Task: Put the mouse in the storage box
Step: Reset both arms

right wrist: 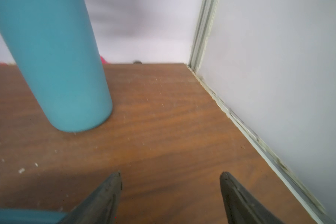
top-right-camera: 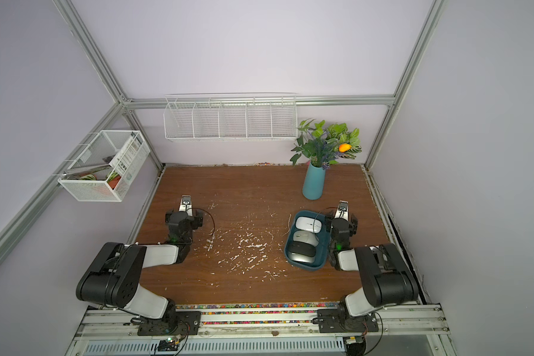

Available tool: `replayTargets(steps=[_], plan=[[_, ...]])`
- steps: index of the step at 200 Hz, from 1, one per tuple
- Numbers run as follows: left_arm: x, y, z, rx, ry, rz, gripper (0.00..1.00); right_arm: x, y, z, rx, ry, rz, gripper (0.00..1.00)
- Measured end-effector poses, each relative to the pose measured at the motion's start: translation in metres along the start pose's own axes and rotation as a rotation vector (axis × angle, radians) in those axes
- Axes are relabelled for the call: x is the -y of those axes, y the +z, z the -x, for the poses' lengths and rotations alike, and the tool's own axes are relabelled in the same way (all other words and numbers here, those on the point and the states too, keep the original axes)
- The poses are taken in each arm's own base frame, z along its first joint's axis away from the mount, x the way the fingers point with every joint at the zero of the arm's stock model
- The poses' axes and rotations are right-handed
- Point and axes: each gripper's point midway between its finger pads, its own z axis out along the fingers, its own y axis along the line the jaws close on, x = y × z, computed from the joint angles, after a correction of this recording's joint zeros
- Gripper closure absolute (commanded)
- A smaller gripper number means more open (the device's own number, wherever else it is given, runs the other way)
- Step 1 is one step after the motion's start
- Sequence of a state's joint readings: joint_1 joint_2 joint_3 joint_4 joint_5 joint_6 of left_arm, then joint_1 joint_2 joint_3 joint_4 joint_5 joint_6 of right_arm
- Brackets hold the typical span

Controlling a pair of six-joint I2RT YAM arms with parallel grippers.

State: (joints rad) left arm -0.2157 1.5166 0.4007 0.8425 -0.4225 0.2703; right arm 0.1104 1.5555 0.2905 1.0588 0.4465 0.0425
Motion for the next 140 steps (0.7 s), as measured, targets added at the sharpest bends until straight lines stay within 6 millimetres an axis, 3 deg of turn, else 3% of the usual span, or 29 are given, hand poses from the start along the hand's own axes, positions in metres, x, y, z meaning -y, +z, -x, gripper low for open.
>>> replayTargets(steps=[6, 22, 42, 53, 61, 79, 93, 113, 140], plan=[[0.0, -0.009, 0.003, 0.034, -0.003, -0.015, 0.0, -0.002, -0.002, -0.007, -0.013, -0.003, 0.019, 0.12], [0.0, -0.031, -0.002, 0.09, -0.004, -0.039, 0.0, -0.008, -0.001, -0.004, -0.016, -0.006, 0.056, 0.13], [0.002, -0.035, -0.008, 0.094, 0.008, -0.047, 0.0, -0.015, 0.01, 0.011, -0.008, 0.002, 0.086, 0.12], [0.005, -0.038, -0.002, 0.116, 0.004, -0.058, 0.0, -0.015, 0.012, 0.015, 0.004, 0.008, 0.094, 0.11], [0.009, -0.041, 0.004, 0.138, -0.003, -0.08, 0.0, -0.016, 0.011, 0.014, 0.003, 0.009, 0.102, 0.01], [0.017, -0.049, 0.019, 0.191, -0.03, -0.135, 0.0, -0.018, 0.009, 0.009, -0.006, -0.004, 0.12, 0.01], [0.022, -0.047, 0.024, 0.206, -0.048, -0.168, 0.0, -0.019, 0.007, 0.006, -0.009, -0.006, 0.13, 0.01], [0.025, -0.03, 0.017, 0.154, -0.061, -0.186, 0.04, -0.019, 0.005, 0.003, -0.008, -0.006, 0.135, 0.01], [0.004, -0.02, 0.019, 0.155, -0.145, -0.163, 0.0, -0.018, 0.005, 0.003, -0.004, -0.003, 0.13, 0.01]])
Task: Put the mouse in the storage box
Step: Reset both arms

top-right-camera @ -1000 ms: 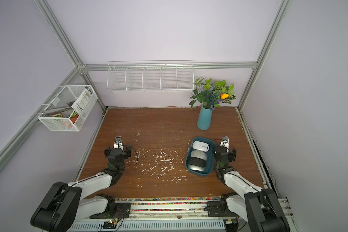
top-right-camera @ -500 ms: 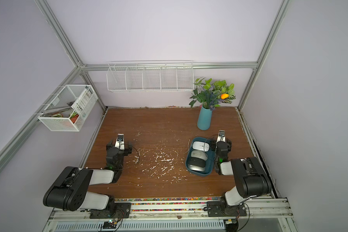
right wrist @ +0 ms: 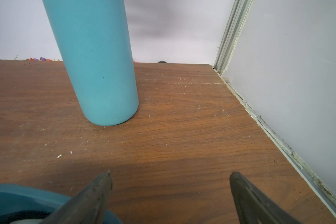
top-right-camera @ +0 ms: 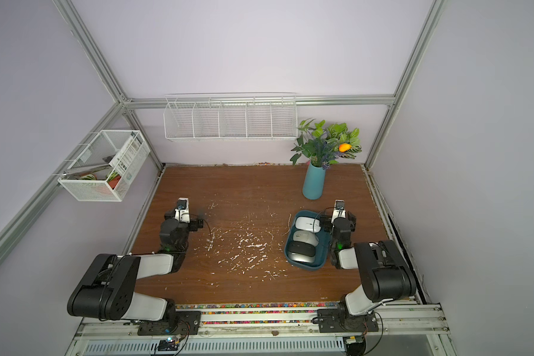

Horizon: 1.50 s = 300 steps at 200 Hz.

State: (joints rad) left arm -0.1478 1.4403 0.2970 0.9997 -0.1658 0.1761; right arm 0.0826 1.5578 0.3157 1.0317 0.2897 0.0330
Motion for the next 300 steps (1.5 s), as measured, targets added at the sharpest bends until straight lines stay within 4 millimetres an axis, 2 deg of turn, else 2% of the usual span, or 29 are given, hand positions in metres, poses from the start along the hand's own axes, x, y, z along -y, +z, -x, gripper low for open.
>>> replayTargets(steps=[12, 24, 47, 65, 82, 94, 116, 133, 143, 156, 166, 201, 300], plan=[[-0.01, -0.007, -0.004, 0.024, -0.035, 0.016, 0.0, 0.002, 0.001, -0.001, -0.01, 0.0, -0.012, 0.01], [-0.012, -0.01, -0.016, 0.014, -0.053, 0.017, 0.0, 0.003, 0.003, 0.001, -0.013, 0.0, -0.022, 0.01], [-0.013, -0.002, -0.035, -0.051, -0.089, -0.014, 0.01, 0.004, 0.005, 0.004, -0.009, 0.001, -0.031, 0.01], [-0.022, 0.004, -0.028, -0.031, -0.114, -0.008, 0.0, 0.004, 0.005, 0.003, -0.013, 0.0, -0.034, 0.01], [-0.019, 0.003, -0.021, -0.002, -0.117, -0.02, 0.0, 0.005, 0.005, 0.002, -0.017, -0.001, -0.034, 0.01], [-0.017, 0.003, -0.019, 0.006, -0.121, -0.027, 0.05, 0.005, 0.005, 0.002, -0.017, -0.001, -0.034, 0.01], [-0.014, -0.002, -0.017, 0.027, -0.119, -0.026, 0.0, 0.005, 0.005, 0.002, -0.017, -0.001, -0.034, 0.01], [-0.01, -0.001, -0.021, 0.007, -0.128, -0.026, 0.0, 0.005, 0.005, 0.002, -0.017, -0.001, -0.034, 0.01], [-0.016, 0.007, -0.025, -0.03, -0.156, -0.03, 0.0, 0.004, 0.005, 0.002, -0.017, -0.002, -0.034, 0.01], [-0.035, 0.017, -0.019, -0.036, -0.185, -0.002, 0.03, 0.004, 0.005, 0.002, -0.017, -0.001, -0.034, 0.01], [-0.042, 0.019, -0.014, -0.015, -0.193, 0.011, 0.0, 0.004, 0.005, 0.002, -0.018, -0.002, -0.034, 0.01], [-0.027, 0.012, -0.023, -0.032, -0.193, -0.044, 0.0, 0.004, 0.005, 0.001, -0.023, -0.003, -0.034, 0.01], [-0.025, 0.012, -0.026, -0.047, -0.194, -0.048, 0.0, 0.004, 0.005, 0.001, -0.023, -0.003, -0.034, 0.01]])
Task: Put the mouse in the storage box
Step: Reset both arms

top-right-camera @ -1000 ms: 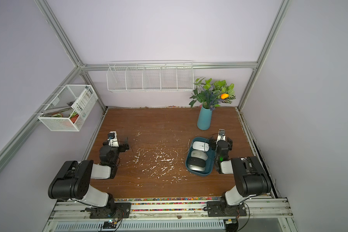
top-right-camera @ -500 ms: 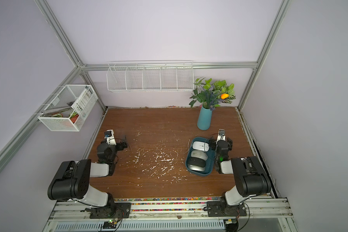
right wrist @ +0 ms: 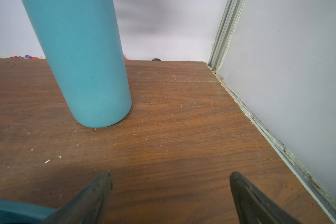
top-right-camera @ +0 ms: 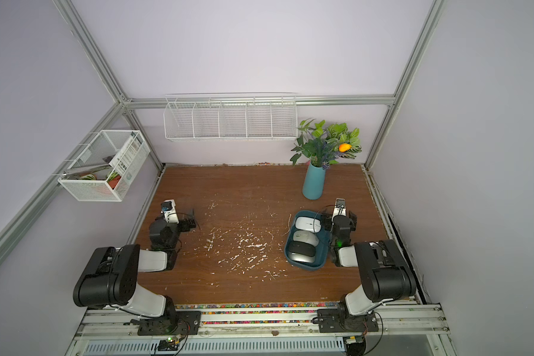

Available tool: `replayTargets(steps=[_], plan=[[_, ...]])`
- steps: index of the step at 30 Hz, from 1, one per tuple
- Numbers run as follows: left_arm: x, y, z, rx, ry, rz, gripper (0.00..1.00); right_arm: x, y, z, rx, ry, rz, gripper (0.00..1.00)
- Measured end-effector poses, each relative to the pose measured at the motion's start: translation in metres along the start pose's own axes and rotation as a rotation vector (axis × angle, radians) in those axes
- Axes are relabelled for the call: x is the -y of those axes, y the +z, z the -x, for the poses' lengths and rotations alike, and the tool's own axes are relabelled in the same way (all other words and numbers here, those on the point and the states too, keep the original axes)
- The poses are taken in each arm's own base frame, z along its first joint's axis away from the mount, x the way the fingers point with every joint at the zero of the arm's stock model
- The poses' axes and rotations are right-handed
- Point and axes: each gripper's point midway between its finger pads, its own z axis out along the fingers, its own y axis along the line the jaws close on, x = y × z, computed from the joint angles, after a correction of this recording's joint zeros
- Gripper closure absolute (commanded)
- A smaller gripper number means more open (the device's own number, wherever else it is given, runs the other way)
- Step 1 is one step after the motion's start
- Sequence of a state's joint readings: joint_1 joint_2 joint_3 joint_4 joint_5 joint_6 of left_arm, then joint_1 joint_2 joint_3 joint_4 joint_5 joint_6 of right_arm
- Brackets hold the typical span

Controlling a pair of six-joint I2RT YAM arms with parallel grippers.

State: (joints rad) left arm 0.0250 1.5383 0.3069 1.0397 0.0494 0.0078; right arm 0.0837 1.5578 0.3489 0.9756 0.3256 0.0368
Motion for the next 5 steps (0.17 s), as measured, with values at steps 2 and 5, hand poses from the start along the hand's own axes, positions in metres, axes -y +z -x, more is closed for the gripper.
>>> replayTargets(steps=[2, 5], plan=[[0.0, 0.0, 0.0, 0.0, 0.0, 0.0, 0.0, 0.0, 0.0001, 0.0001, 0.0, 0.0, 0.0, 0.01], [0.0001, 0.0, -0.0001, 0.0, 0.0, 0.0, 0.0, -0.0003, 0.0009, -0.0005, -0.007, -0.002, 0.001, 0.01]])
